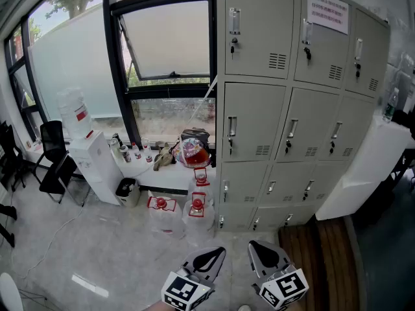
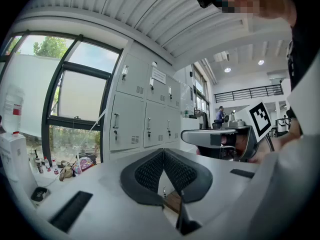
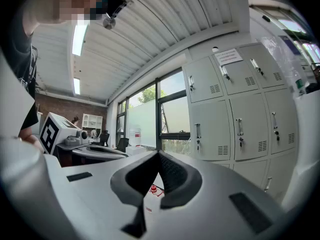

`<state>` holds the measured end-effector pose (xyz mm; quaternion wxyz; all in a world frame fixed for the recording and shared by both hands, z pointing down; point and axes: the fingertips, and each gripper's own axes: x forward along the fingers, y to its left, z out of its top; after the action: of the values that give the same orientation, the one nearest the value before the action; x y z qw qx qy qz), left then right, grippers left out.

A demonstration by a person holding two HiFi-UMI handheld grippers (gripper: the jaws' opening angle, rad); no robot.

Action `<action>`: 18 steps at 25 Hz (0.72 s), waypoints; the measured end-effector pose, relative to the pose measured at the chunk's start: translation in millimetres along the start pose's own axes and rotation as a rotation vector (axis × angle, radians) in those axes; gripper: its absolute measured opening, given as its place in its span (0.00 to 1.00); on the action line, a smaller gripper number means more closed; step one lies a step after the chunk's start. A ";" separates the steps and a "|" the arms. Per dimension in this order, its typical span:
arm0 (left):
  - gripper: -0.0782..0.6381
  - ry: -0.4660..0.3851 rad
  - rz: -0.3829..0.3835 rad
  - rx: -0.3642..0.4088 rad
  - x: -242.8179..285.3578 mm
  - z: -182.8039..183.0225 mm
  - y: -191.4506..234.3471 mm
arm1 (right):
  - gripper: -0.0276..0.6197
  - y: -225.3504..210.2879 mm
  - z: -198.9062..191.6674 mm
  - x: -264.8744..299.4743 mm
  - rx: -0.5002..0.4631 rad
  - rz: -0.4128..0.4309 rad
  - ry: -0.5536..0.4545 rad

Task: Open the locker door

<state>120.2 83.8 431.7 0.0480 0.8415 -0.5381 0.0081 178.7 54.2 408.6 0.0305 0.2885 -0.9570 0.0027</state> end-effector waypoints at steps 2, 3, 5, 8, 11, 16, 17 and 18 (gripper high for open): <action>0.13 -0.001 -0.001 0.001 -0.1 -0.3 0.3 | 0.12 0.2 0.0 0.4 -0.001 -0.001 0.002; 0.13 -0.001 -0.002 0.001 -0.3 -0.4 0.5 | 0.12 0.5 0.0 0.8 -0.002 -0.001 0.002; 0.13 -0.003 -0.002 0.000 -1.2 -0.4 1.2 | 0.12 1.8 -0.1 1.5 -0.004 0.001 0.002; 0.13 -0.008 -0.002 -0.004 -2.8 0.4 1.7 | 0.12 4.0 1.8 2.2 -0.003 0.003 -0.004; 0.13 -0.007 -0.004 0.002 -4.1 -2.7 4.7 | 0.12 6.0 2.4 4.7 -0.009 -0.001 -0.002; 0.13 -0.011 -0.005 0.009 -9.2 -6.7 12.8 | 0.12 13.3 1.6 12.9 -0.021 0.014 0.003; 0.13 -0.015 -0.004 0.000 -10.9 -6.4 15.5 | 0.12 15.4 1.7 15.2 -0.024 0.015 0.005; 0.13 -0.019 -0.002 -0.012 -12.8 -6.5 18.8 | 0.12 17.5 1.6 17.7 -0.026 0.016 0.007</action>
<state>98.0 88.1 438.6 0.0480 0.8418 -0.5376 -0.0030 154.2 58.9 408.3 0.0374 0.2802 -0.9592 -0.0084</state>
